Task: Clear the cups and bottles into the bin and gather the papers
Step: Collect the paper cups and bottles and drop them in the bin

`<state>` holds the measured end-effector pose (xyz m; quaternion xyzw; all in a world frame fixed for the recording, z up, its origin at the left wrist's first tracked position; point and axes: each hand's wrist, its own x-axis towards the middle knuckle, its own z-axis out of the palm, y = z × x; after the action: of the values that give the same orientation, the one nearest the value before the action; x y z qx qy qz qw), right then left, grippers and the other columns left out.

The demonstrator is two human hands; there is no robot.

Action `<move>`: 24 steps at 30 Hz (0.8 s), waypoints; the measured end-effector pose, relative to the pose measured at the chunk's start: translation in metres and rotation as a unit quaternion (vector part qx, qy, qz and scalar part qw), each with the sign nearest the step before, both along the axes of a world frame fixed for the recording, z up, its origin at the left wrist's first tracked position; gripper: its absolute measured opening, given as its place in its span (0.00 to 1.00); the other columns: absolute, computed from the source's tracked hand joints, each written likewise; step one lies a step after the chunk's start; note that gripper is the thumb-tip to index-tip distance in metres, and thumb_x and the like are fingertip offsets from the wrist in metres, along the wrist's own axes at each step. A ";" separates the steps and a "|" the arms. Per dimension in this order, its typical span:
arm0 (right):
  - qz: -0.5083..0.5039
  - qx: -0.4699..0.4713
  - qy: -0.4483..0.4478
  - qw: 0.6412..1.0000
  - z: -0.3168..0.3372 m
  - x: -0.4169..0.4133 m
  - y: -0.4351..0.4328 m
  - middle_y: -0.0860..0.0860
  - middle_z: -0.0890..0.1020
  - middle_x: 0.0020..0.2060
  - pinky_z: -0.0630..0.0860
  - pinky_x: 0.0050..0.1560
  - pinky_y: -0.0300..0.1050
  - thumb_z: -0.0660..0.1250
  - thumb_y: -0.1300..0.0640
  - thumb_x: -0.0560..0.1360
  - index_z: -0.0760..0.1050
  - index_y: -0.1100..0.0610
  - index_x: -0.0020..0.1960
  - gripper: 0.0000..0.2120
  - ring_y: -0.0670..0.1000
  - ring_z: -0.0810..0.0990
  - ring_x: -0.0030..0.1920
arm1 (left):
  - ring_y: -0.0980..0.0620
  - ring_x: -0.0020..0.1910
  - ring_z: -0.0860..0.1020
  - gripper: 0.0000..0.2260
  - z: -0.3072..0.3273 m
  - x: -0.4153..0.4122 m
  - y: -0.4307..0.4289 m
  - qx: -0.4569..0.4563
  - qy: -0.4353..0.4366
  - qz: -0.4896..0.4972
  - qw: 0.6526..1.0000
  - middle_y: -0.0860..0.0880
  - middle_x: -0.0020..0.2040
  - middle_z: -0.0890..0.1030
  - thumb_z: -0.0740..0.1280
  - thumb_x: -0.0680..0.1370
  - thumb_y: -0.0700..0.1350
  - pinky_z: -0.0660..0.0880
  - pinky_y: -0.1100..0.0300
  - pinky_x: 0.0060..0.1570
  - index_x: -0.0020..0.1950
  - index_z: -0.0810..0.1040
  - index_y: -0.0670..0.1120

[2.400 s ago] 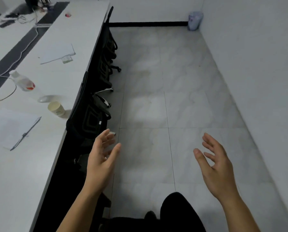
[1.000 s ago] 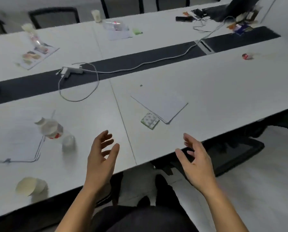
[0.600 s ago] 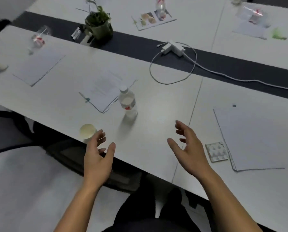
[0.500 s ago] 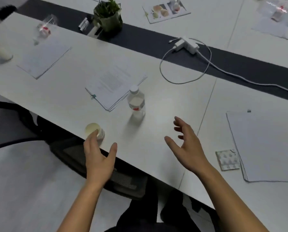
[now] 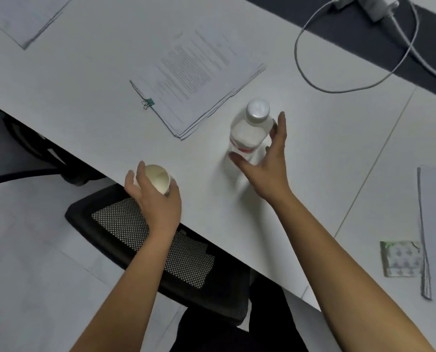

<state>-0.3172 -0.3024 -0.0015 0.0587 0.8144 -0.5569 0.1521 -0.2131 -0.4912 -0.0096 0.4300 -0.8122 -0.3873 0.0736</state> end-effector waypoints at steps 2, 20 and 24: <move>-0.031 -0.005 0.000 0.999 0.002 -0.003 -0.006 0.41 0.72 0.70 0.70 0.70 0.48 0.78 0.48 0.69 0.62 0.48 0.75 0.40 0.43 0.71 0.69 | 0.51 0.67 0.66 0.33 0.007 -0.001 0.000 0.016 0.026 0.006 1.000 0.46 0.74 0.57 0.73 0.76 0.42 0.61 0.86 0.52 0.78 0.61 0.47; 0.085 -0.046 0.100 0.990 0.153 0.153 0.070 0.35 0.75 0.57 0.73 0.56 0.38 0.73 0.37 0.66 0.67 0.36 0.62 0.28 0.40 0.76 0.58 | 0.60 0.64 0.71 0.31 0.194 0.149 0.069 -0.066 0.224 0.082 0.969 0.56 0.67 0.66 0.74 0.72 0.55 0.72 0.61 0.63 0.72 0.68 0.51; 0.153 -0.070 0.063 0.984 0.147 0.192 0.060 0.34 0.74 0.56 0.73 0.52 0.34 0.76 0.39 0.67 0.68 0.35 0.61 0.27 0.36 0.76 0.56 | 0.58 0.63 0.71 0.33 0.200 0.215 0.074 -0.102 0.208 0.143 0.962 0.58 0.66 0.64 0.72 0.69 0.58 0.68 0.69 0.58 0.72 0.69 0.52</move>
<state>-0.1254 -0.2426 0.1457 -0.1123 0.7807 -0.5854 0.1875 0.0016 -0.4169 0.1905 0.4420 -0.7443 -0.3685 0.3388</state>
